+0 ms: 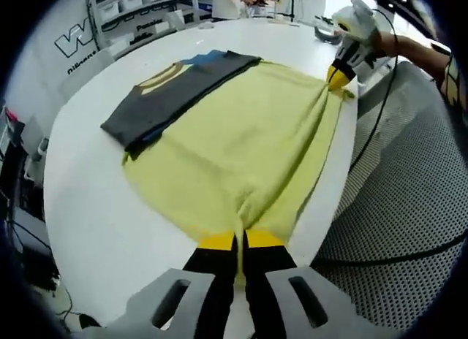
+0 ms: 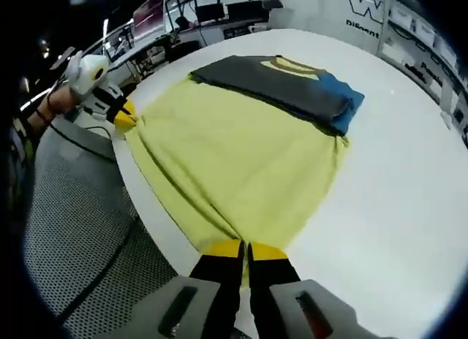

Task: Fold the garment on the visible template until the final outline fits inside the template.

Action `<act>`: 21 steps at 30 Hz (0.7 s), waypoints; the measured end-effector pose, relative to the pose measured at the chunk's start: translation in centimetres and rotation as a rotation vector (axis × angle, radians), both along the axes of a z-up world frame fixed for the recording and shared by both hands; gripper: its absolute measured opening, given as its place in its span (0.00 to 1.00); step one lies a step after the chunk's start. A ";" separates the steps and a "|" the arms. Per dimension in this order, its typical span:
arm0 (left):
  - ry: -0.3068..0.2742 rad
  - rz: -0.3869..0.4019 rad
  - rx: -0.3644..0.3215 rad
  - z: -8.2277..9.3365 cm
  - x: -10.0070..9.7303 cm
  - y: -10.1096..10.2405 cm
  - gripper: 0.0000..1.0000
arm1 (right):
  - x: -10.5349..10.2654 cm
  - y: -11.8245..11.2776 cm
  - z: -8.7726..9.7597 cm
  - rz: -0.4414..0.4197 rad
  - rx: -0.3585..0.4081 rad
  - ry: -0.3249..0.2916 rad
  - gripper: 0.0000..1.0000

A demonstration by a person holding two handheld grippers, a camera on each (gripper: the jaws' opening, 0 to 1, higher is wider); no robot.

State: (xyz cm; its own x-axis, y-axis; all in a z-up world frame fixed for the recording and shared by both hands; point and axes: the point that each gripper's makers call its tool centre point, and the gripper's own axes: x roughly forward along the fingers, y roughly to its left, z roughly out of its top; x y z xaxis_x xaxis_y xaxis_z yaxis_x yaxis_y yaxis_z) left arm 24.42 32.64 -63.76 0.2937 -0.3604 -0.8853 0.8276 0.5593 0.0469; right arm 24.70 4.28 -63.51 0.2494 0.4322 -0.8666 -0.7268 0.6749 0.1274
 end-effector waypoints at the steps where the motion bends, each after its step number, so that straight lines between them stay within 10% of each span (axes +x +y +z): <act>1: 0.012 -0.005 0.024 -0.1 -0.2 0.2 0.00 | -0.7 0.2 0.1 0.047 -0.001 0.028 0.00; 14: 0.232 0.112 0.022 2.2 -3.5 0.9 0.00 | -5.0 0.6 1.9 0.147 -0.007 0.272 0.00; 21: 0.276 0.118 0.064 3.0 -4.7 1.5 0.00 | -6.3 0.9 4.4 0.163 0.046 0.300 0.00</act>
